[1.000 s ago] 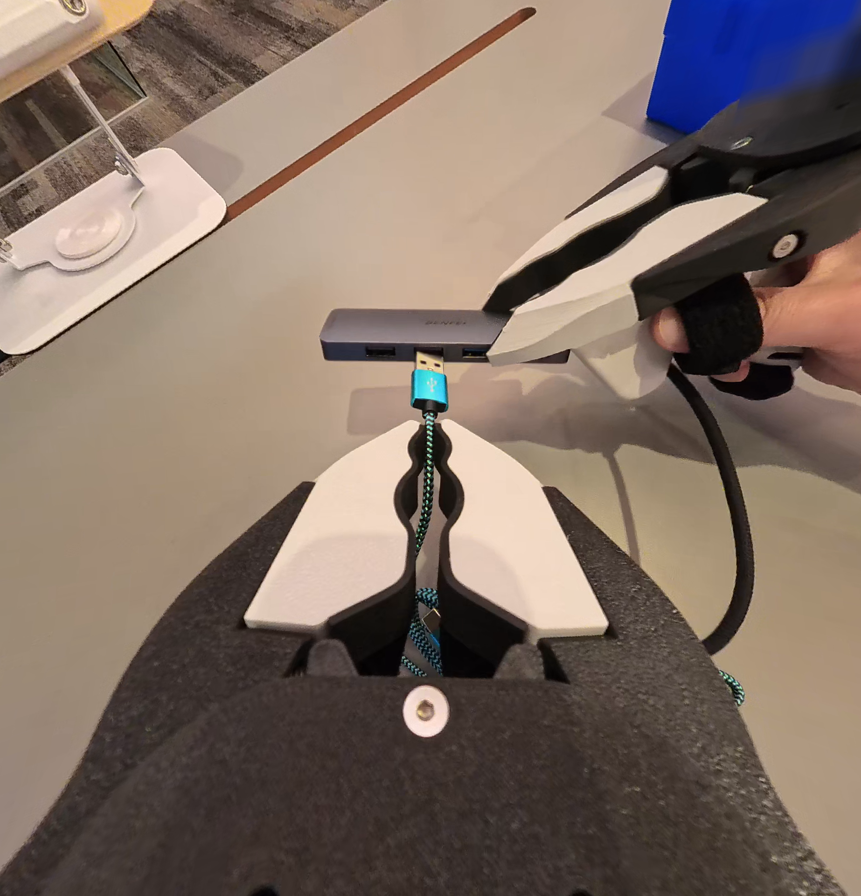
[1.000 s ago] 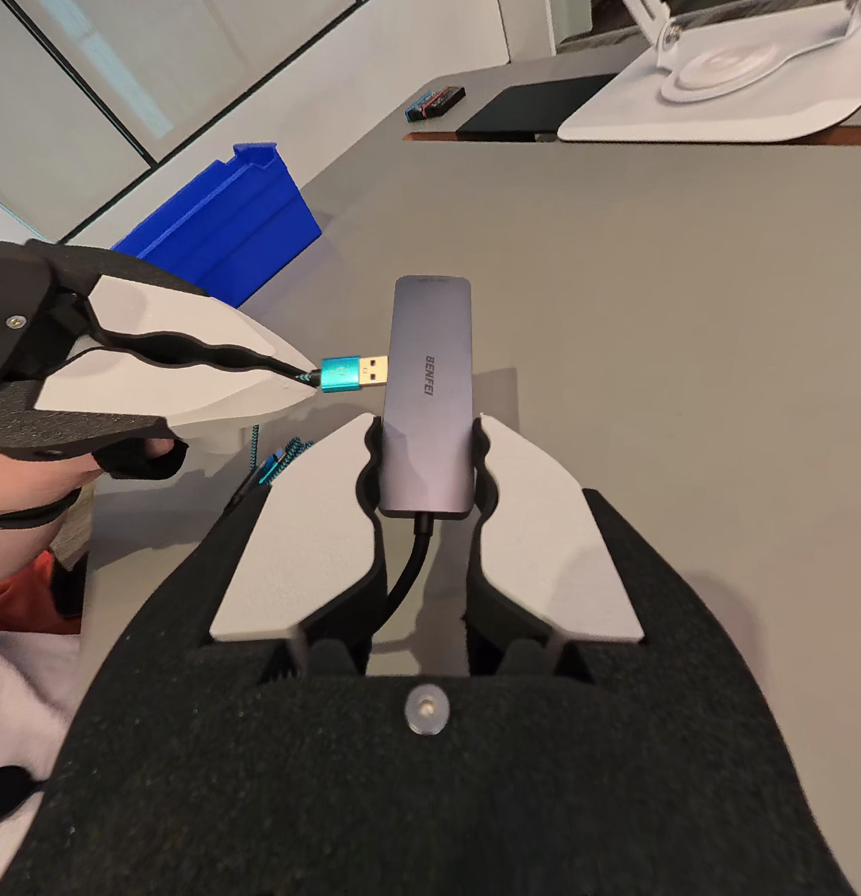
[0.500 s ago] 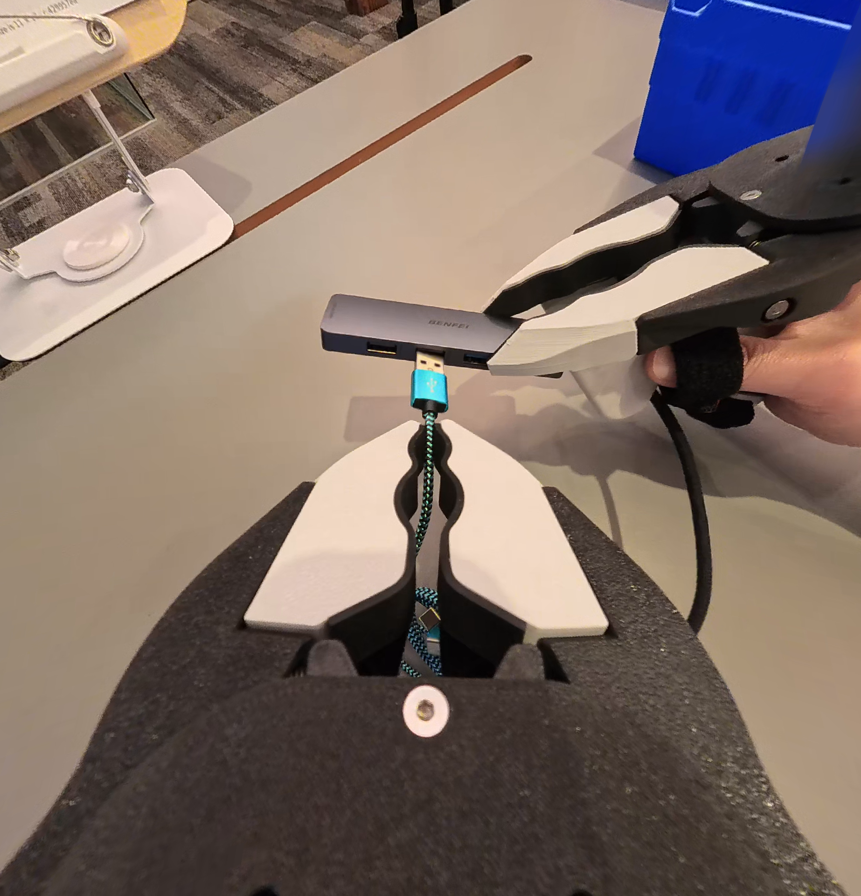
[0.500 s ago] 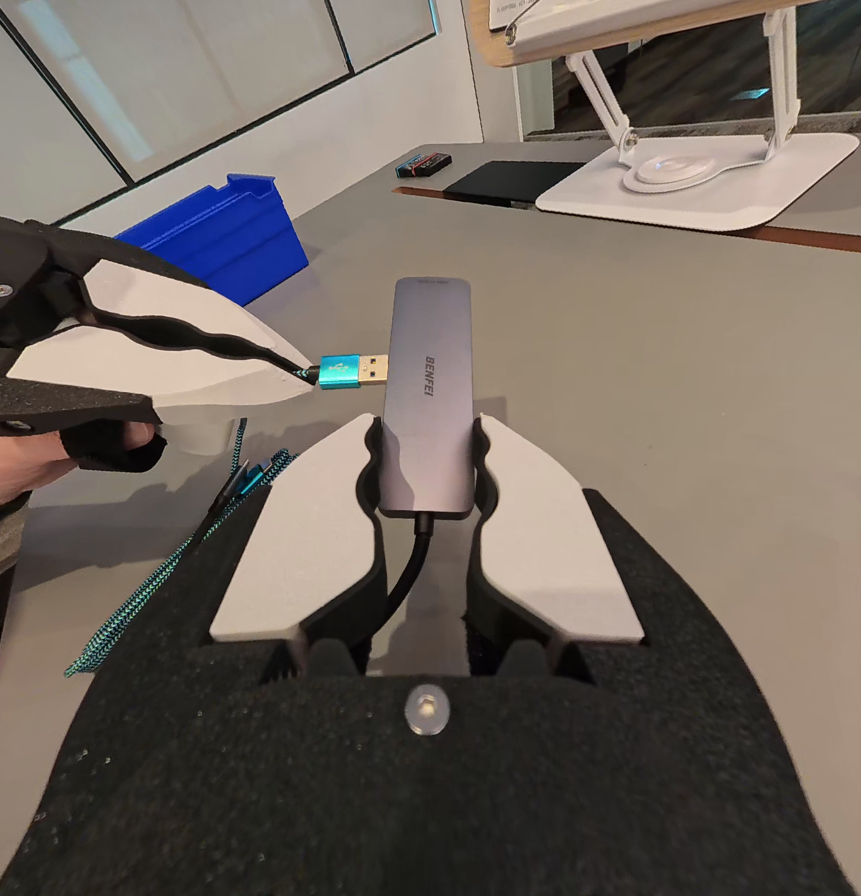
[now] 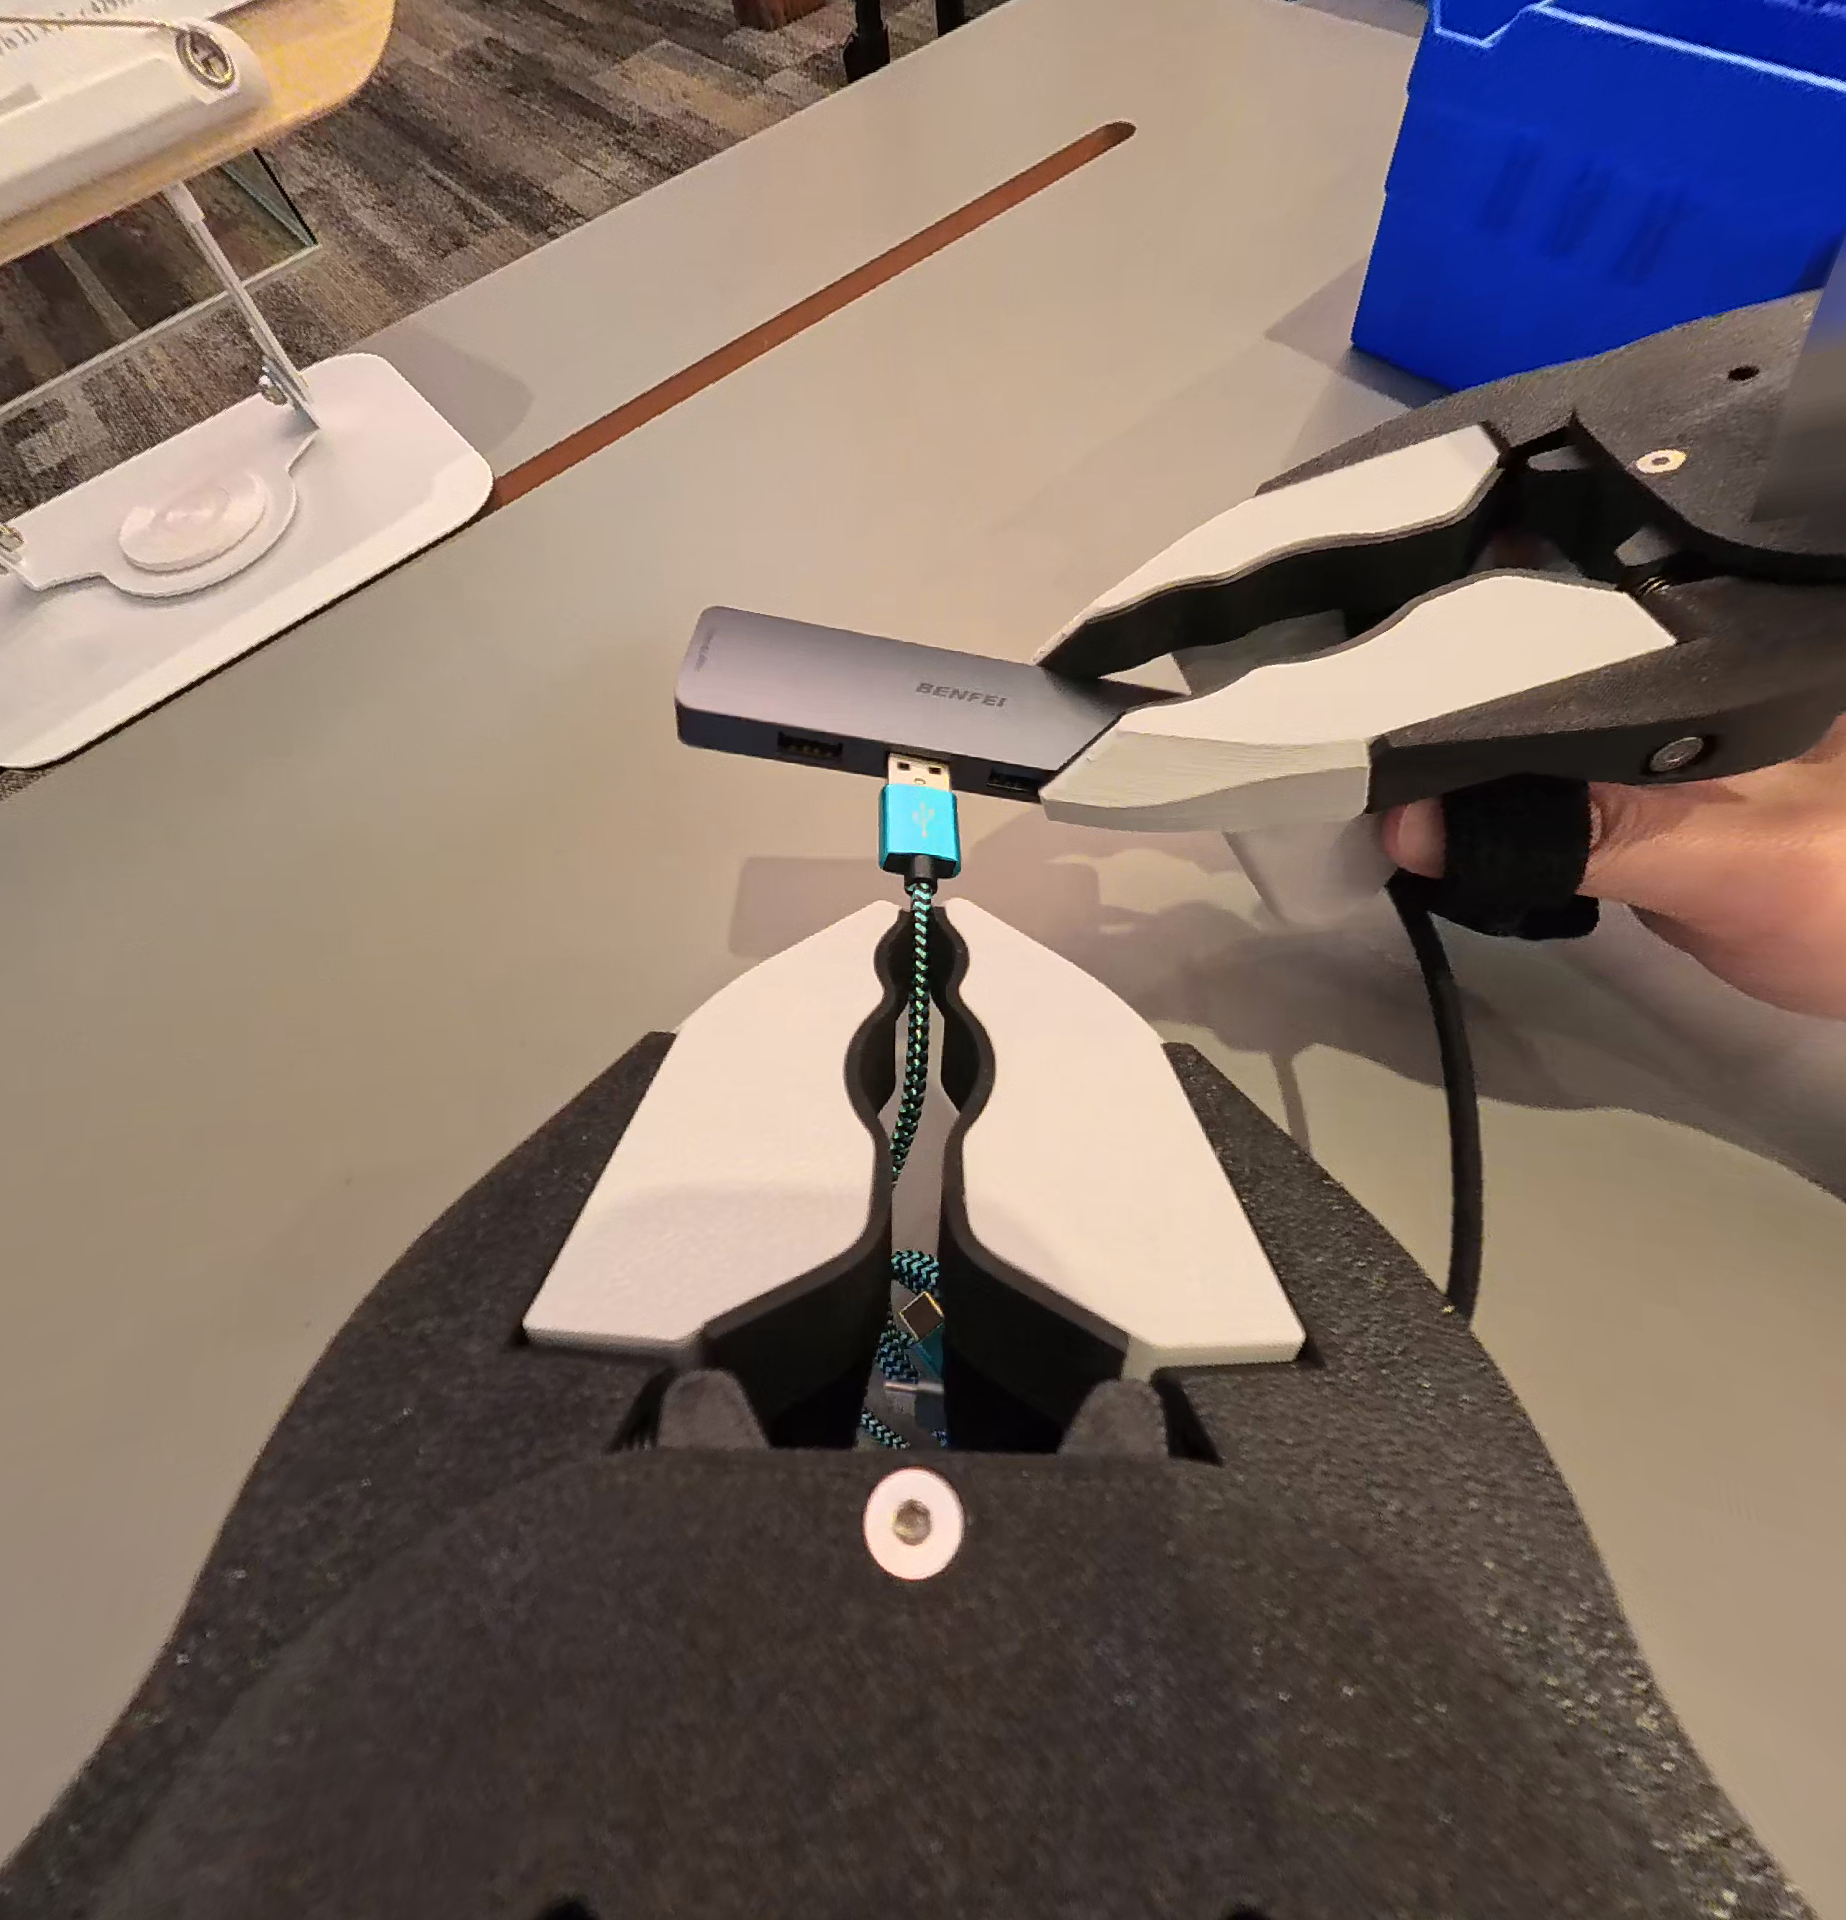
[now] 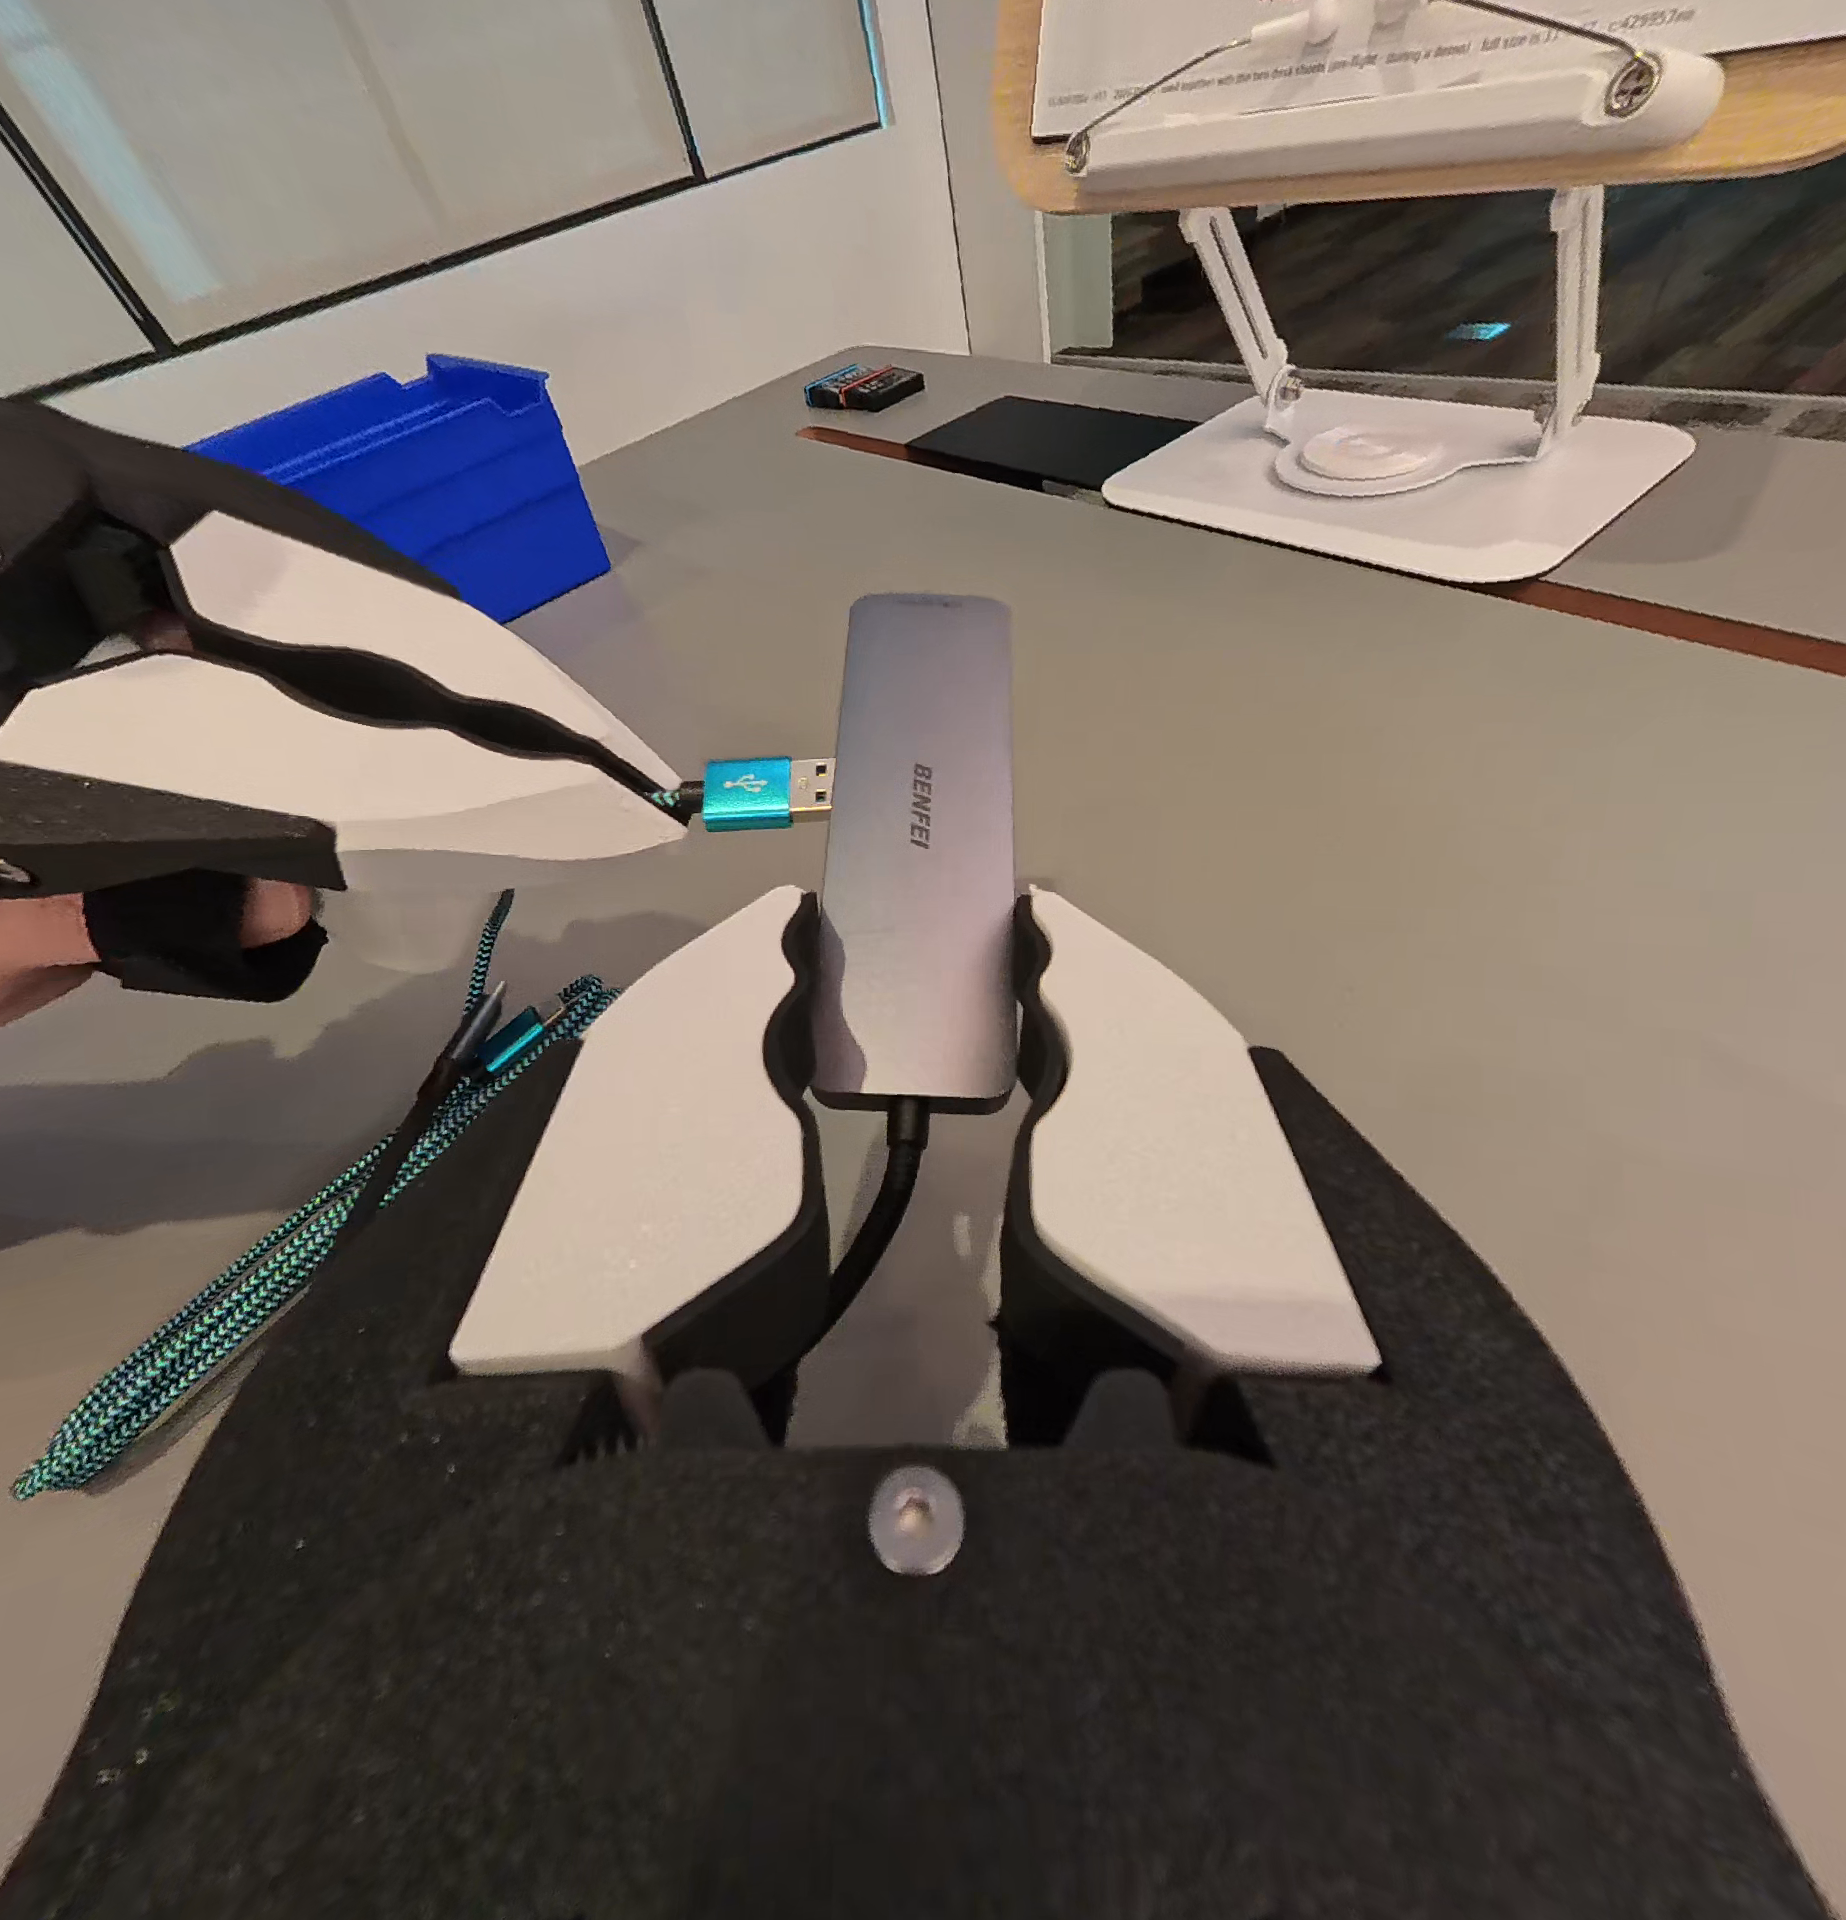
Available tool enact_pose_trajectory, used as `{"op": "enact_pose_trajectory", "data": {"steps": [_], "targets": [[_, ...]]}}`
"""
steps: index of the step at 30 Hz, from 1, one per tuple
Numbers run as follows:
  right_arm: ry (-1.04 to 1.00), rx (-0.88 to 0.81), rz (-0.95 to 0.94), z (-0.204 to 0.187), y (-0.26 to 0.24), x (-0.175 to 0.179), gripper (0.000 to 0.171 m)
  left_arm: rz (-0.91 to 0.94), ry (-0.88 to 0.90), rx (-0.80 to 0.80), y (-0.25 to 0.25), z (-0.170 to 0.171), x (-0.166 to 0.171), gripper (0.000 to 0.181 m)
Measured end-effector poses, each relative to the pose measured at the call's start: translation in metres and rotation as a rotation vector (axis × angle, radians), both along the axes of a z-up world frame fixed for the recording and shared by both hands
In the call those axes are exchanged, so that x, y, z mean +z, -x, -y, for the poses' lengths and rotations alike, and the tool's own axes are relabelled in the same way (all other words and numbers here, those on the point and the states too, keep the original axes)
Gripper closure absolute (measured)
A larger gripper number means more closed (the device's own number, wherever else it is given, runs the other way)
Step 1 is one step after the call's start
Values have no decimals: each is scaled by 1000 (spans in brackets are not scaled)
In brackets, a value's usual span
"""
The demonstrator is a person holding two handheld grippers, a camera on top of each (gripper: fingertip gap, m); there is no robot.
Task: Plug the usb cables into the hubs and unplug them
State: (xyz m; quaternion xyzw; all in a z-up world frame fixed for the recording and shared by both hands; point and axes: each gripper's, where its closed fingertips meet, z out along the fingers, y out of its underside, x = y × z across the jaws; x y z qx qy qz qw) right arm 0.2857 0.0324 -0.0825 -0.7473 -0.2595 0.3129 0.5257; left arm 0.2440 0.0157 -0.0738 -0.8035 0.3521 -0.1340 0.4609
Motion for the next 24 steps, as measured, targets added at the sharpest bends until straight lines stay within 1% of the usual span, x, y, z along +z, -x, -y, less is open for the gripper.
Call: {"op": "enact_pose_trajectory", "data": {"steps": [3, 7, 11, 24], "targets": [[-3, 8, -10, 0, 0, 2, 136, 11, -4, -2, 0, 0, 1, 179], [-46, 13, 32, 0, -1, 2, 136, 6, 1, -11, 0, 0, 0, 179], [-73, 9, 35, 1, -1, 6, 136, 13, -1, -20, -1, 1, 2, 179], [-123, 29, 87, 3, -2, 11, 136, -25, -13, -46, -1, 4, 1, 179]]}}
